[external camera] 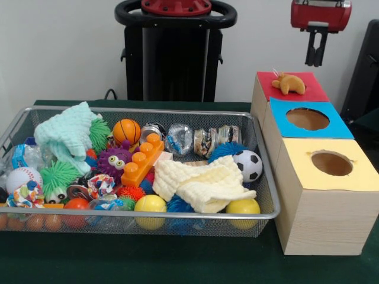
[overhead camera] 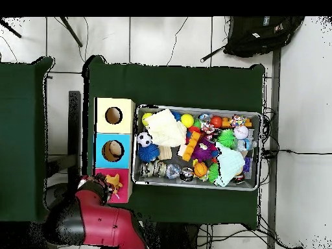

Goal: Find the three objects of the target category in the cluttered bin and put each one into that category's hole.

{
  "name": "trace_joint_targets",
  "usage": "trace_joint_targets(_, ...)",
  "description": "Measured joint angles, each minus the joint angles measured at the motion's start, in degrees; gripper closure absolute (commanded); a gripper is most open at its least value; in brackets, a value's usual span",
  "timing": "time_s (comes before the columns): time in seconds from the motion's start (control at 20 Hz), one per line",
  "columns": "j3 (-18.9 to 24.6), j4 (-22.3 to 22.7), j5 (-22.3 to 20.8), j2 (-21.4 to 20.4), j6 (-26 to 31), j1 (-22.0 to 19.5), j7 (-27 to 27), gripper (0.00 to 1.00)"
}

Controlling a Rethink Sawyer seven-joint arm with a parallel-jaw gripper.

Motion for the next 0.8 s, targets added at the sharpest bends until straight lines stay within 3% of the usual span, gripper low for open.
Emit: trace_joint_targets(0.8,1.7,0.0,-5.5,2.0,-3.4,-8.1,0.0,1.00)
